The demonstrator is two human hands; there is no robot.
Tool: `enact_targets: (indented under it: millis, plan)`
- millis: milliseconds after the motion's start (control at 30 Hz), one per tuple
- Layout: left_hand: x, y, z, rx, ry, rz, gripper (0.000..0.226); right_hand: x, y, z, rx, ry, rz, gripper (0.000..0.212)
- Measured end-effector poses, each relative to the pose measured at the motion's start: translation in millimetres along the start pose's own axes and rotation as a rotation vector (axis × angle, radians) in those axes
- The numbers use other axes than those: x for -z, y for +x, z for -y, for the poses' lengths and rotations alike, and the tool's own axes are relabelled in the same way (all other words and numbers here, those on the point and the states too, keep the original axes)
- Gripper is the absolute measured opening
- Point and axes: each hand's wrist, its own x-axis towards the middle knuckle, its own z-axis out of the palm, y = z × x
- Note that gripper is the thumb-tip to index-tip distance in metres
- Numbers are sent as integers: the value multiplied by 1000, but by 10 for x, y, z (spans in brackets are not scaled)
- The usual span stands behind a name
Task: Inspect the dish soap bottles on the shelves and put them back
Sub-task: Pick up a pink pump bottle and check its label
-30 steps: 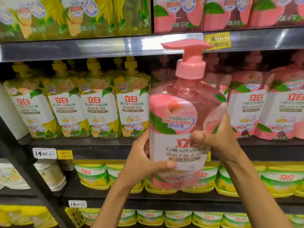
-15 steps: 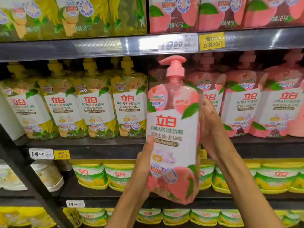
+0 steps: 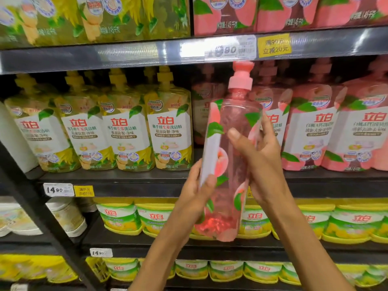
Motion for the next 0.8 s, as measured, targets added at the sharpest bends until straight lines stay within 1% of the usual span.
enact_targets:
  millis: [33,67,133,167,233,267,300,333,367,433,467,533,600,633,700,733,767,800]
  plan:
    - [-28,-26,4,17,11,5,69,-24,-22,0,3,-36,-4,110]
    - [-46,-48,20,51,-9,-19,69,-33,-36,1,-2,-43,2,109]
    - [-66,-79,48,112,-75,-60,70,8,-7,32,-42,-40,68,101]
    - [-55,-91,62,144,-142,-75,71,52,30,70,-54,-79,102,97]
    - [-11,-107,104,248,-326,-97,86,149,122,122,-74,-160,137,87]
    - [7,-117,113,297,-400,-81,92,174,159,136,-95,-140,162,75]
    - [13,-120,110,326,-465,-42,91,184,186,130,-118,-88,213,57]
    - [-1,-130,98,331,-491,6,86,165,193,124,-149,-11,272,39]
    - [-17,-141,95,324,-495,42,82,133,190,118,-174,72,303,31]
    - [-17,-158,69,325,-498,75,79,97,168,121,-204,157,293,33]
    - [32,-155,67,315,-480,57,79,94,157,132,-202,164,273,34]
    - [113,-127,2,235,-348,35,82,102,119,134,-156,104,198,38]
    - [114,-100,-57,174,-155,-10,95,70,55,161,-76,-33,80,46]
    - [83,-88,-45,158,-62,-29,93,45,30,168,-35,-90,46,50]
    - [-22,-104,-28,118,-14,-15,73,-22,-19,183,-25,-194,23,65]
    - [-62,-112,-4,108,-6,-19,68,-36,-22,186,-35,-247,21,71]
    - [-84,-110,27,105,-5,-39,66,-48,-22,203,-33,-270,19,71]
    - [-99,-117,35,96,-16,-55,65,-41,-16,219,-29,-279,22,66]
